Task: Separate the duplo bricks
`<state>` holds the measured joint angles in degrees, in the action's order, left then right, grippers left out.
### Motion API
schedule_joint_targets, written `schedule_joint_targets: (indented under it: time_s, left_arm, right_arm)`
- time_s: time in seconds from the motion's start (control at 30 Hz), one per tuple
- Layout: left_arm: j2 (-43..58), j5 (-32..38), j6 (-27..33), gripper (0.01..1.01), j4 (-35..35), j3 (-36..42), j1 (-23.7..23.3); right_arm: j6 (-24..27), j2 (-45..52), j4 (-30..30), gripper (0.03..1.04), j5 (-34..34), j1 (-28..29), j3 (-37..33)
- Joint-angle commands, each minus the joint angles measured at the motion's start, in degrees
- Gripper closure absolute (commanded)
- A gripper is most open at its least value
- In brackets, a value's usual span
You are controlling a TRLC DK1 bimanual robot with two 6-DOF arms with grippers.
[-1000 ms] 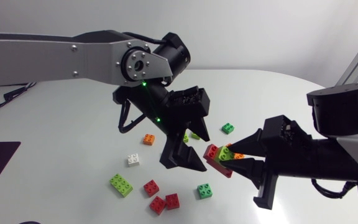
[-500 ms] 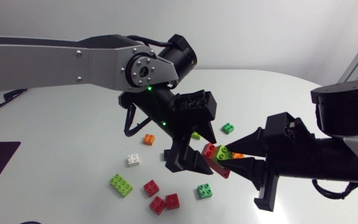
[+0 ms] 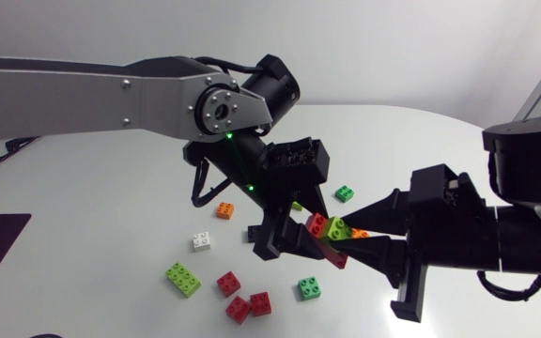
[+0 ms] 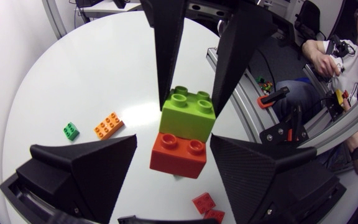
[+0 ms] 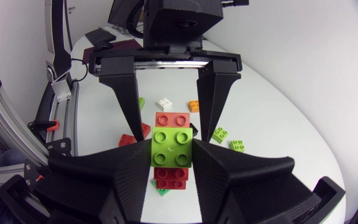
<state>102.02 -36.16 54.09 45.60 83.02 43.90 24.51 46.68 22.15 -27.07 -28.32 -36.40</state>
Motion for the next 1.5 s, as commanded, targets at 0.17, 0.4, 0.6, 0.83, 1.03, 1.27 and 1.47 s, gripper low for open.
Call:
schedule_joint_targets:
  time_s: [0.17,0.4,0.6,0.83,1.03,1.27,1.47]
  left_arm:
    - [1.3,-2.7,-1.2,0.682,-0.3,-1.4,0.0]
    - [0.9,-3.8,-0.2,0.757,-0.3,-2.3,0.1]
    - [0.1,-3.8,0.1,0.757,-0.3,-3.1,-0.2]
    - [-2.4,-3.5,1.2,0.757,-0.7,-4.3,-4.3]
    - [-6.7,-2.4,1.8,0.757,-1.0,-5.9,-8.2]
    - [-10.2,-1.7,2.1,0.757,-1.7,-7.6,-11.6]
    - [-12.4,-1.5,1.8,0.757,-2.8,-9.1,-13.3]
  right_arm:
    - [-1.1,-1.2,0.7,0.72,-1.0,-0.5,-1.0]
    - [-1.3,-2.5,1.5,0.72,-3.5,0.6,-1.0]
    - [-1.6,-2.4,2.8,0.72,-9.9,6.0,-2.2]
    - [3.3,2.4,-0.3,0.72,-10.4,15.0,-0.6]
    - [4.5,13.4,-9.1,0.72,-6.6,16.1,-0.2]
    - [6.0,29.9,-19.9,0.72,1.8,10.3,-2.3]
    - [7.0,43.6,-23.5,0.72,5.4,6.8,-8.0]
